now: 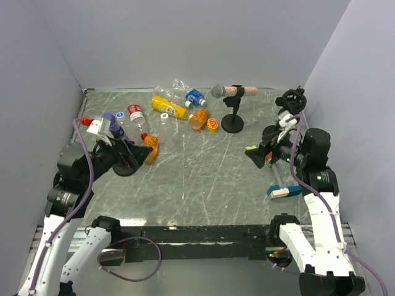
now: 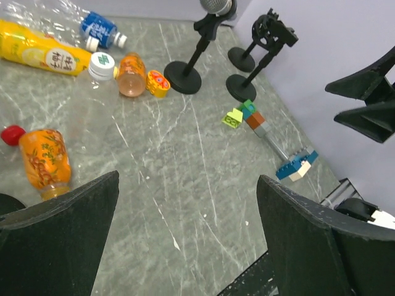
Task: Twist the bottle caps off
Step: Pick up the plastic bottle from the center of the board.
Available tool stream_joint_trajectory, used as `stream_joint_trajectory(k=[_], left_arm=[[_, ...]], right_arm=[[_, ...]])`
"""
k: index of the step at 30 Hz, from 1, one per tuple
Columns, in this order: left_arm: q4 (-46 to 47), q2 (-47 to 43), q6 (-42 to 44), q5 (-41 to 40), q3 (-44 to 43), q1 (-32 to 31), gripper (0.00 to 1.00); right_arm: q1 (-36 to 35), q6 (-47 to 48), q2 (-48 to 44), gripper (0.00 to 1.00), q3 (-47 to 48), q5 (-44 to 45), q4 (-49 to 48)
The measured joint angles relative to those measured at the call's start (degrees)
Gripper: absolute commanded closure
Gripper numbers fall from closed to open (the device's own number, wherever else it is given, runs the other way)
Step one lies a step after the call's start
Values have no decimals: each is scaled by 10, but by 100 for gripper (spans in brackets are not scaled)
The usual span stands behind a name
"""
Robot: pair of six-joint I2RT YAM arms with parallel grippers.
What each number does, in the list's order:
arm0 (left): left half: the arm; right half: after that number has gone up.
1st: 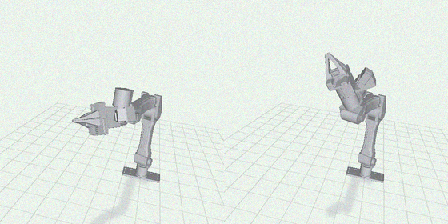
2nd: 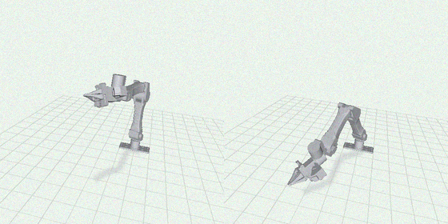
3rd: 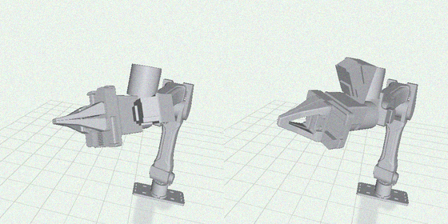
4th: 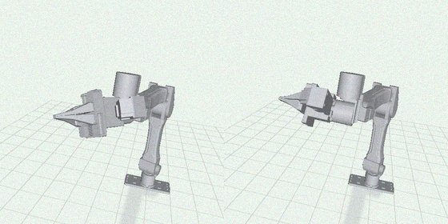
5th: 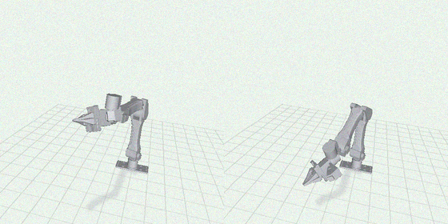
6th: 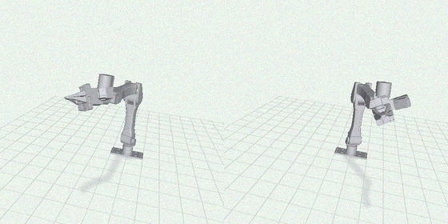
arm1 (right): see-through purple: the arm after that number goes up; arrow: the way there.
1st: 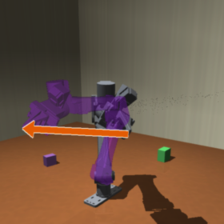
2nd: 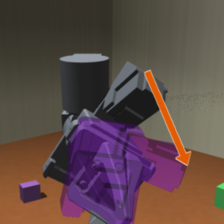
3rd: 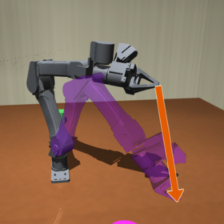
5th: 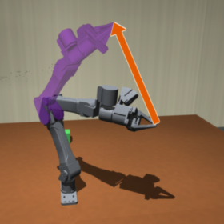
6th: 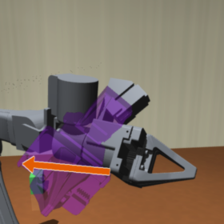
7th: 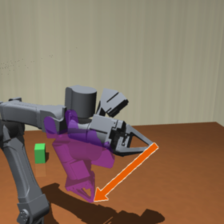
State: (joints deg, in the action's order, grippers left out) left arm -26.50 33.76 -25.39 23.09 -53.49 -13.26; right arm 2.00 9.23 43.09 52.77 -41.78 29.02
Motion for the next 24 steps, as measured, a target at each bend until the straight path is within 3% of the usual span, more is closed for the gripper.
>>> stream_joint_trajectory(k=[5, 15, 24], left_arm=[[-4, 21, -7, -7, 0, -40, 3], [-5, 147, -14, -213, -40, -312, 3], [54, 200, -28, -307, -33, -329, 3]], right_arm=[[-3, 73, 7, 1, -16, -92, 8], [-3, 143, 24, 1, -71, -180, 14], [-2, 152, 24, 1, -119, -219, 1]])
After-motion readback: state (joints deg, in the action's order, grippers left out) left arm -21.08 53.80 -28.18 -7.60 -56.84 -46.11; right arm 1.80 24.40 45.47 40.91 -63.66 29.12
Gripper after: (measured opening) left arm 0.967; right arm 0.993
